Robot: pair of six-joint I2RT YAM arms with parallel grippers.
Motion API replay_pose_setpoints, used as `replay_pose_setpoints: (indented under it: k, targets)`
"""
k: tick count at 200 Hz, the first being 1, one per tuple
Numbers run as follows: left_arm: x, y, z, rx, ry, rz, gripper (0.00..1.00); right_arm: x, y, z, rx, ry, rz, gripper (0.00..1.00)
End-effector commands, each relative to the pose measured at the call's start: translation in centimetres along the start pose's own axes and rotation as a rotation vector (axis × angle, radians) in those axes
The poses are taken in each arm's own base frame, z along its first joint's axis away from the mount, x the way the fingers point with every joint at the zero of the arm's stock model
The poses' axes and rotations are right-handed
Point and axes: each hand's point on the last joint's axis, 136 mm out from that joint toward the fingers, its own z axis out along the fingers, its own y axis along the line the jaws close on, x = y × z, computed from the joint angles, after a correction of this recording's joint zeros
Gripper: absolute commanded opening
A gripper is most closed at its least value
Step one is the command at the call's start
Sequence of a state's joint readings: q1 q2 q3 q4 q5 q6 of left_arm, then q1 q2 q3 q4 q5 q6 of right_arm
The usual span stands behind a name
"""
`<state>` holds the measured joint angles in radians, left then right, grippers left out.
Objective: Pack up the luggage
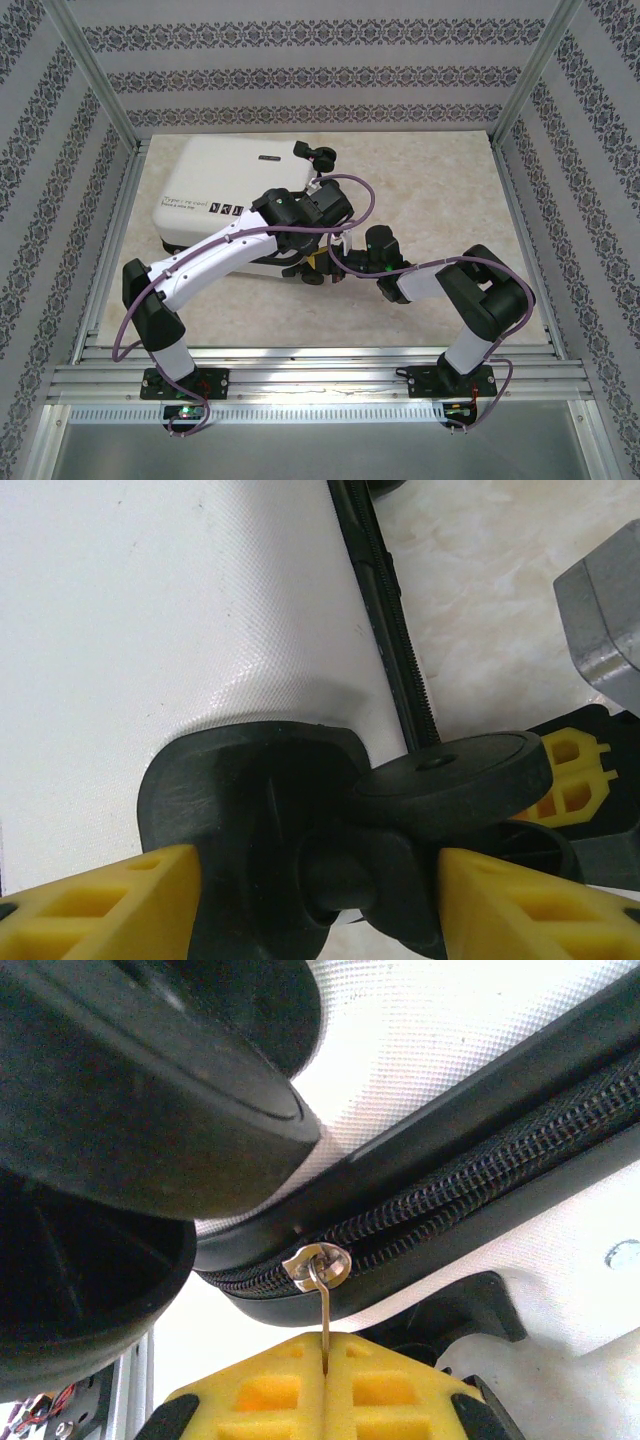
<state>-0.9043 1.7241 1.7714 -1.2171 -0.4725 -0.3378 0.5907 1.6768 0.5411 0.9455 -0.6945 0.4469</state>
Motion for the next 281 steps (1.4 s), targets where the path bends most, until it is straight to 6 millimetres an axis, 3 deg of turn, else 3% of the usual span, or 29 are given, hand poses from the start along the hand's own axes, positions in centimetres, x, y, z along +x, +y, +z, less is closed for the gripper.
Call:
replay_pose_setpoints:
  k: [1, 46, 91, 127, 174, 219, 239, 262, 281]
  targets:
    - [1.8, 1.2, 0.1, -0.071, 0.057, 0.027, 0.62, -4.4, -0.6, -0.5, 0.037, -0.144, -0.072, 0.0]
    - [3.4, 0.2, 1.2, -0.033, 0.091, 0.037, 0.59, -5.7, -3.7, -1.0, 0.191, -0.204, -0.031, 0.0]
    - [4.3, 0.4, 1.0, -0.009, 0.08, 0.016, 0.57, -7.3, -6.1, -1.3, 0.29, -0.247, -0.022, 0.0]
    - [4.7, 0.5, 0.9, 0.0, 0.073, 0.011, 0.57, -9.2, -8.1, -1.1, 0.315, -0.272, -0.031, 0.0]
    - [5.1, 0.4, 0.7, 0.023, 0.068, 0.008, 0.55, -11.6, -12.2, -0.9, 0.372, -0.3, -0.02, 0.0]
    - [4.8, 0.0, -0.1, 0.085, 0.027, -0.019, 0.55, -12.6, -16.5, -0.7, 0.429, -0.32, 0.027, 0.0]
    - [4.6, 0.0, -0.6, 0.103, 0.006, -0.039, 0.56, -12.8, -17.0, -0.9, 0.426, -0.334, 0.044, 0.0]
    - [4.4, 1.6, -1.5, 0.078, -0.06, -0.107, 0.68, -12.6, -16.5, -1.0, 0.416, -0.327, 0.032, 0.0]
    - [5.1, 4.7, -1.7, 0.045, -0.096, -0.233, 0.72, -12.3, -16.2, -1.3, 0.418, -0.321, 0.025, 0.0]
